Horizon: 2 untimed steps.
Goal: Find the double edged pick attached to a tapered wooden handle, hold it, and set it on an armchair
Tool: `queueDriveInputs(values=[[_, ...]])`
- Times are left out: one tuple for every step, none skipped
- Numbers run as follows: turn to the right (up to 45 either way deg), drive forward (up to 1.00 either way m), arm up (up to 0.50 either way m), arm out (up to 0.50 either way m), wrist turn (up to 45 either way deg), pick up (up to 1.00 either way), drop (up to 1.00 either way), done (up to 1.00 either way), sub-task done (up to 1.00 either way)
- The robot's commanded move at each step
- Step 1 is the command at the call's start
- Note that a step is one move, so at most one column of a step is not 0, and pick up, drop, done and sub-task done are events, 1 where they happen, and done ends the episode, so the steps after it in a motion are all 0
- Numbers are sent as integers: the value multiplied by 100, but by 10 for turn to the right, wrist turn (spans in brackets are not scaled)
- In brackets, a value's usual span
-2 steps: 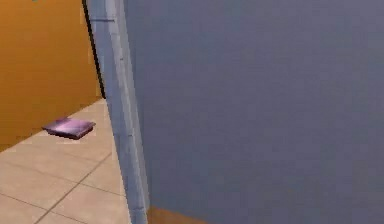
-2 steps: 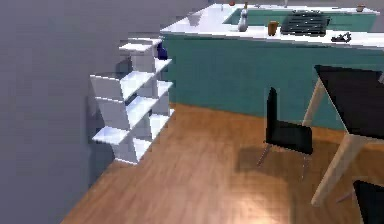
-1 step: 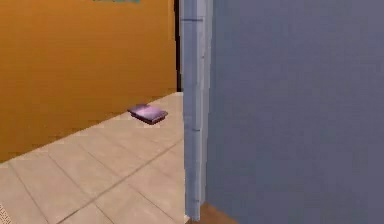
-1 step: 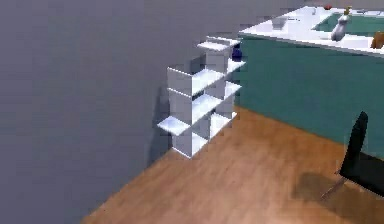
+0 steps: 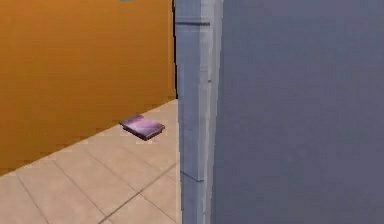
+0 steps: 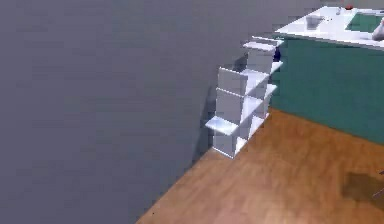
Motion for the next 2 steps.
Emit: queueDriveInputs(values=[[-450, 0, 0, 0, 0, 0, 0, 0, 0], [0, 30, 0, 0, 0, 0, 0, 0, 0]])
